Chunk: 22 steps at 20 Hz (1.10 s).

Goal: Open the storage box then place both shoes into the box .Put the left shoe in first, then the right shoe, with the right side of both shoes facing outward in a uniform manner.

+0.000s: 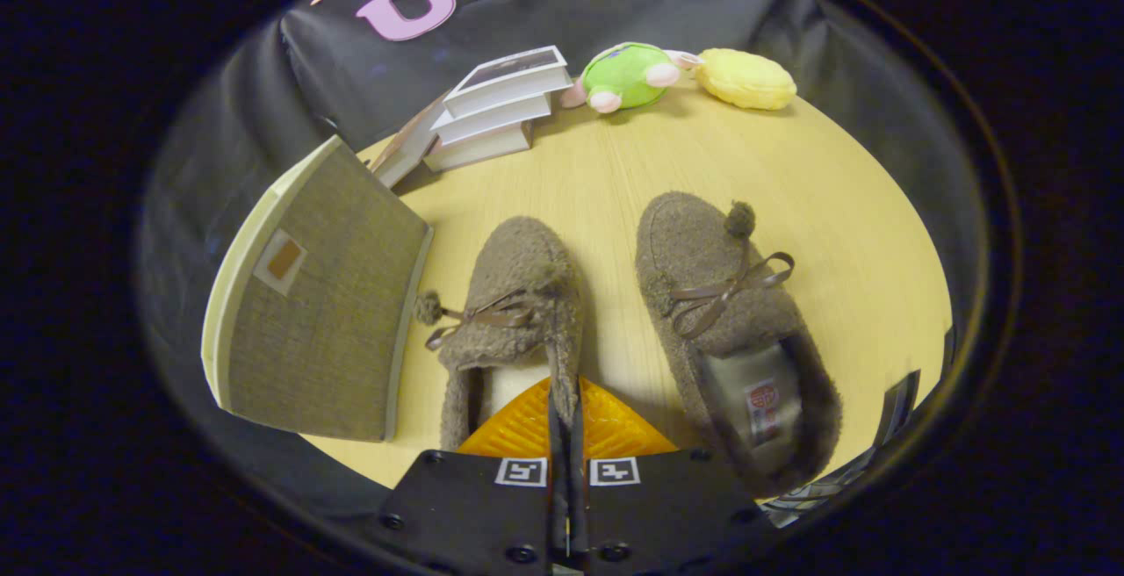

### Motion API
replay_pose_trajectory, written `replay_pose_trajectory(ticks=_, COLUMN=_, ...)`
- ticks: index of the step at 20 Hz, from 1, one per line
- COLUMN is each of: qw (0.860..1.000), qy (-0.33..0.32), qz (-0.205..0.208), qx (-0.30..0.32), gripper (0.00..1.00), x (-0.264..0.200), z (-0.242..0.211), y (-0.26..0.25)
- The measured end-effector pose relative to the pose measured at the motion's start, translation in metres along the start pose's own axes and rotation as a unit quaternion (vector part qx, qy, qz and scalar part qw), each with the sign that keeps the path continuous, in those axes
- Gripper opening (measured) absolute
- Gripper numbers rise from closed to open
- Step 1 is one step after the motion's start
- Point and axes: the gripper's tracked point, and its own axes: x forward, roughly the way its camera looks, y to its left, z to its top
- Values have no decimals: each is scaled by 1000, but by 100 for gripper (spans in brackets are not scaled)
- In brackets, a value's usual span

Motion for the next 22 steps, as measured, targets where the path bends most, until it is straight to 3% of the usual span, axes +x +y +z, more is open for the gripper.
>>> replay_pose_trajectory(ticks=7, qw=999, qy=-23, qz=7, qx=49, gripper=4, x=-48, z=29, y=27)
replay_pose_trajectory(ticks=11, qw=997, qy=-59, qz=7, qx=46, gripper=4, x=-79, z=58, y=47)
replay_pose_trajectory(ticks=22, qw=993, qy=-69, qz=76, qx=66, gripper=4, x=-111, z=87, y=167)
